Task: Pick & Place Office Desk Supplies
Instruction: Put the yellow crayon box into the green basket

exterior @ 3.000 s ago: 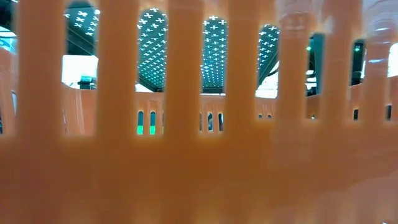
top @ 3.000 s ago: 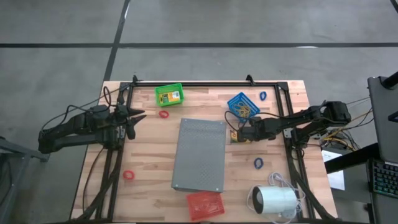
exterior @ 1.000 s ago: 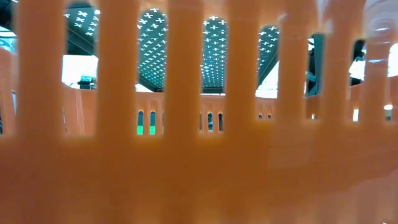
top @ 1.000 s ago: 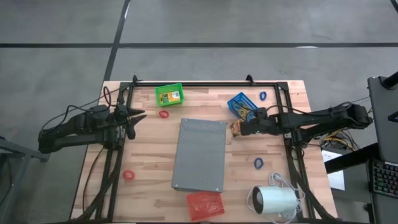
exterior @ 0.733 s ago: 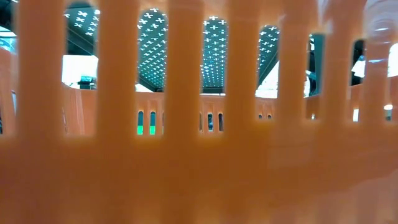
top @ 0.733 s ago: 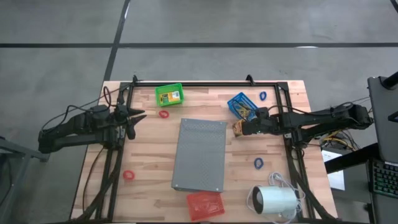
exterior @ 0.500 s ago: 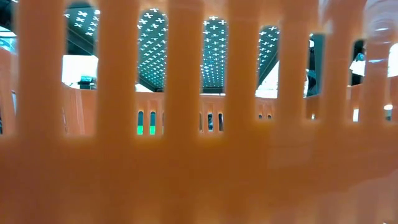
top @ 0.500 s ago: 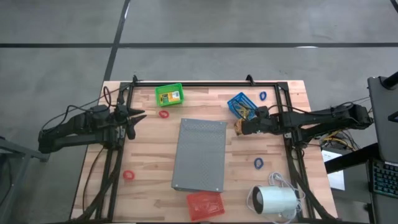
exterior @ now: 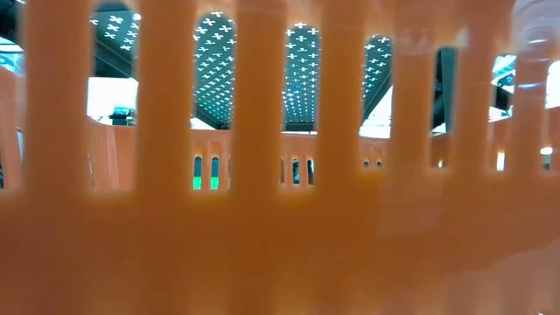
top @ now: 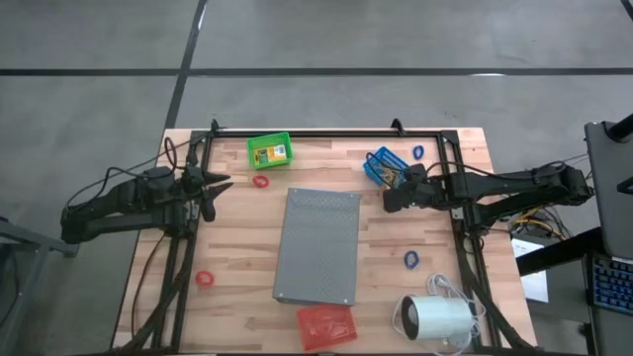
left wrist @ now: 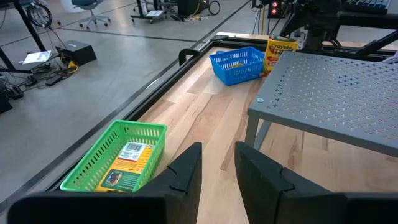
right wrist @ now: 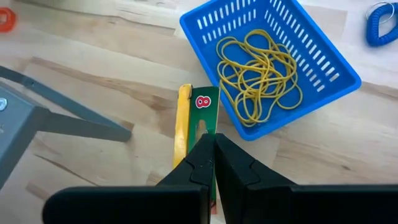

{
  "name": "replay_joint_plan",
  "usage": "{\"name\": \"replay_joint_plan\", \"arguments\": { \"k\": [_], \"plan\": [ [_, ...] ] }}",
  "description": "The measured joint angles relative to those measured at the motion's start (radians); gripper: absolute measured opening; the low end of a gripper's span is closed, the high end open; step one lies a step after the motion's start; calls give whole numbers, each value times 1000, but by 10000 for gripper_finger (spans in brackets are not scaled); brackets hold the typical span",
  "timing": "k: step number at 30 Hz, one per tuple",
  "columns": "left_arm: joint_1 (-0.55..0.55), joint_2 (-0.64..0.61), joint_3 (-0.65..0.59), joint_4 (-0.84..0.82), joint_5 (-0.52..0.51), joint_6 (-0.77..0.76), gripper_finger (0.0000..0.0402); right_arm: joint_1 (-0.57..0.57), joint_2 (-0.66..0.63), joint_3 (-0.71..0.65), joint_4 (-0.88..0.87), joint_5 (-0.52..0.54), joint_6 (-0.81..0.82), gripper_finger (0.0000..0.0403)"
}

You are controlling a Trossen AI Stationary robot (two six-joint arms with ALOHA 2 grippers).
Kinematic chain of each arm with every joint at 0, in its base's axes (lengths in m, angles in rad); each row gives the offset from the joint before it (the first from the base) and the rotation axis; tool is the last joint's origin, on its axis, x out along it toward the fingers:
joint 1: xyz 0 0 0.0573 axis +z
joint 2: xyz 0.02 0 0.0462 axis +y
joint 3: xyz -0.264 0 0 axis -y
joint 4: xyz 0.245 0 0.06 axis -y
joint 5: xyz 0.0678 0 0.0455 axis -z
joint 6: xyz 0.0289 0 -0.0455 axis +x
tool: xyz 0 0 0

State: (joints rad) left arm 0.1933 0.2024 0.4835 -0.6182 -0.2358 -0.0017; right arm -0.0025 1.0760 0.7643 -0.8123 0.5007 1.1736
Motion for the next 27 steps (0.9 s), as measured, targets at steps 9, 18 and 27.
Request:
{"name": "replay_joint_plan", "arguments": {
  "k": [9, 18, 27],
  "plan": [
    [0, 0, 0, 0, 0, 0, 98, 0, -1, 4, 49, 37, -75, 8],
    [0, 0, 0, 0, 0, 0, 98, 0, -1, 92, 61, 118, -206, 8],
    [0, 0, 0, 0, 0, 0, 98, 0, 4, 144, 59, 130, -270, 8]
  ]
}}
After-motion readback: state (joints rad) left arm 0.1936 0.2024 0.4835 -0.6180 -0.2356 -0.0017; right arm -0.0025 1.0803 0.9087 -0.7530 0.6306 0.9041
